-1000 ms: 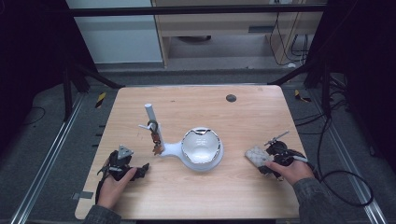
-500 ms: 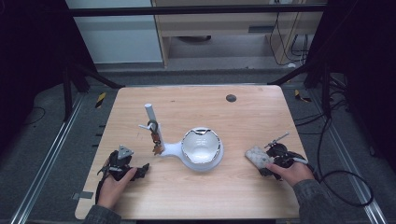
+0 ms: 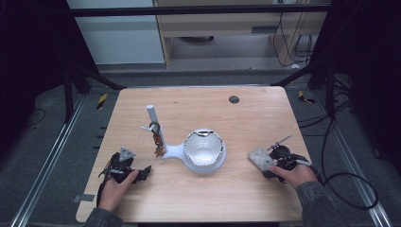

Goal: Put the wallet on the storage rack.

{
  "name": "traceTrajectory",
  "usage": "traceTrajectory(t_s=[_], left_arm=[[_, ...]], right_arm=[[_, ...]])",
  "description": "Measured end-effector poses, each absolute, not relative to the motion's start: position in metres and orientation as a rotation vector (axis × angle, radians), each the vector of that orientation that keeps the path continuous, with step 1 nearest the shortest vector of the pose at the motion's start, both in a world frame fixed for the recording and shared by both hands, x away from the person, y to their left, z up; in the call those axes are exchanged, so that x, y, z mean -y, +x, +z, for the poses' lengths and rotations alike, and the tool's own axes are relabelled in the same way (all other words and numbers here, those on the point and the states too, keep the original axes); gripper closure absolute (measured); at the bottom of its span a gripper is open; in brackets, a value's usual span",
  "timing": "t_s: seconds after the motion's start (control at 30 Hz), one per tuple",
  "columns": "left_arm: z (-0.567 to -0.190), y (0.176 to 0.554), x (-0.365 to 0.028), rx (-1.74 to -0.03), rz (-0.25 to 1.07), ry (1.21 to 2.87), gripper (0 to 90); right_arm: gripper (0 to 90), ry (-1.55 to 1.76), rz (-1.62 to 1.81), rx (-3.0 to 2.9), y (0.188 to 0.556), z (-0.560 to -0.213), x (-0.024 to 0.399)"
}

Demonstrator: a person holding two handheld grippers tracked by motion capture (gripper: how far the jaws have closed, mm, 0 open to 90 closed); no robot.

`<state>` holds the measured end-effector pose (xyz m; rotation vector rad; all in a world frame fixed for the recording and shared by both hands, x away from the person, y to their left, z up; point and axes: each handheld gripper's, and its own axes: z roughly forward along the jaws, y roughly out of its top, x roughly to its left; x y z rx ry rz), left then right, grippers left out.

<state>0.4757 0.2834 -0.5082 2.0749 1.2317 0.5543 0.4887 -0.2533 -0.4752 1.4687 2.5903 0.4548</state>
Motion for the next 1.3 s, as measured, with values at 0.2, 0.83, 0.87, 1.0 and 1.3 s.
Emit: traceTrajectory(t_s=[0.2, 0.83, 0.87, 1.0, 1.3], left_arm=[[-0.508, 0.476, -0.283, -1.230, 0.554, 2.074, 2.3], [-0.508, 0.476, -0.283, -1.230, 0.554, 2.074, 2.3], [-0.508, 0.476, -0.283, -1.230, 0.553, 2.073, 2.3], [-0.508, 0.476, -0.283, -1.230, 0.553, 2.073, 2.3], [-0.508, 0.476, -0.283, -1.229, 0.553, 2.075, 2.2]], right_arm=[[28.6, 1.427, 0.435, -2.602, 0.489, -0.473, 0.252], [31.2, 1.194, 0.423, -2.623, 0.478, -0.417, 0.243], [31.2, 1.183, 0.418, -2.622, 0.477, -0.413, 0.242], [31.2, 1.150, 0.410, -2.622, 0.475, -0.400, 0.239], [31.3, 1.069, 0.401, -2.632, 0.473, -0.380, 0.228]])
